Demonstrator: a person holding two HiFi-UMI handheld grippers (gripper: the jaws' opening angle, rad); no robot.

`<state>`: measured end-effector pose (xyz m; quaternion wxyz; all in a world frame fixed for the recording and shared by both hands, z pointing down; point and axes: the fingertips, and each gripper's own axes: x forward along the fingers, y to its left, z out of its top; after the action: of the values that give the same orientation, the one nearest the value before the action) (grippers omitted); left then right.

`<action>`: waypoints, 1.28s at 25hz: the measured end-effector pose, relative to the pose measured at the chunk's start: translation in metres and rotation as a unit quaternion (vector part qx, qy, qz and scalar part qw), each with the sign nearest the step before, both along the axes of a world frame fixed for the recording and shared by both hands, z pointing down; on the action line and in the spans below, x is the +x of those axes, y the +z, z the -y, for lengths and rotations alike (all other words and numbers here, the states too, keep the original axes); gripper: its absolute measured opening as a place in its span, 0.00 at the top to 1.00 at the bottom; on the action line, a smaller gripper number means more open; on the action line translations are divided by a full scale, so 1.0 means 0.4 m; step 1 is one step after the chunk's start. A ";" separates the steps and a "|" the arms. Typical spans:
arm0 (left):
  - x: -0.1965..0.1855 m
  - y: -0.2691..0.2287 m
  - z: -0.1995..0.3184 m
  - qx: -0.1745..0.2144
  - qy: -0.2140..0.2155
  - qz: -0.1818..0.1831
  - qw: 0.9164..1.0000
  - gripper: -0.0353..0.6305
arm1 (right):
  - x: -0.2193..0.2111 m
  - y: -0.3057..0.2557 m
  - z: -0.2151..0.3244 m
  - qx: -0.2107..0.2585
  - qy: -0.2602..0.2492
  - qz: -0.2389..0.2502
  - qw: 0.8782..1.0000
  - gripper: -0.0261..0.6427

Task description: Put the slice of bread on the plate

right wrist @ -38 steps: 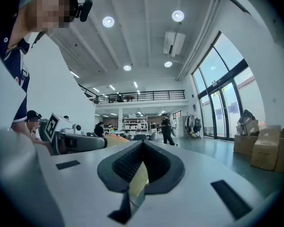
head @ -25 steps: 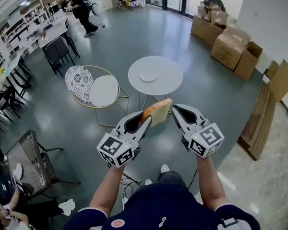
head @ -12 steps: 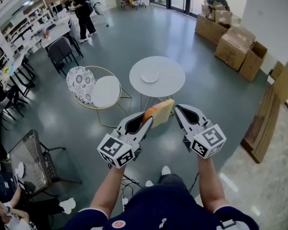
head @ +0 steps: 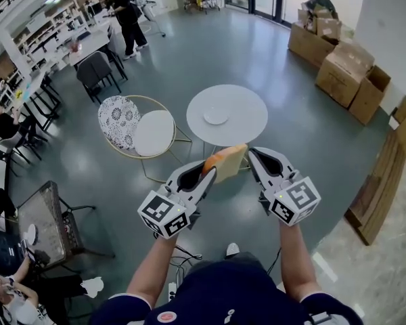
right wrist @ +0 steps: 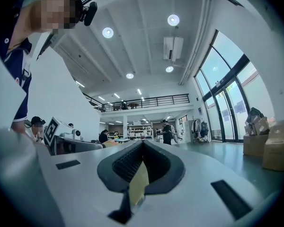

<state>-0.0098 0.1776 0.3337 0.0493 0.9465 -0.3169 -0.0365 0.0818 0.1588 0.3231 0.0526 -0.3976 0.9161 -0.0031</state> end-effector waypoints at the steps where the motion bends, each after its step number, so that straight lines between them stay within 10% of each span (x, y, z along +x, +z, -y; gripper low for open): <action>1: 0.007 -0.002 0.008 0.000 -0.004 0.000 1.000 0.82 | 0.009 -0.001 0.010 0.000 -0.003 0.001 1.000 0.95; 15: 0.003 0.032 0.155 -0.001 -0.037 -0.005 0.999 0.82 | 0.008 0.028 0.159 -0.003 -0.022 -0.005 1.000 0.95; 32: -0.077 0.078 0.639 -0.023 0.010 -0.033 0.999 0.82 | -0.079 0.085 0.607 -0.040 0.022 -0.026 0.999 0.95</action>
<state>-0.0406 -0.0779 0.3650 0.0821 0.9463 -0.3068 -0.0603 0.0501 -0.0840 0.3569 0.0127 -0.4192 0.9074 -0.0278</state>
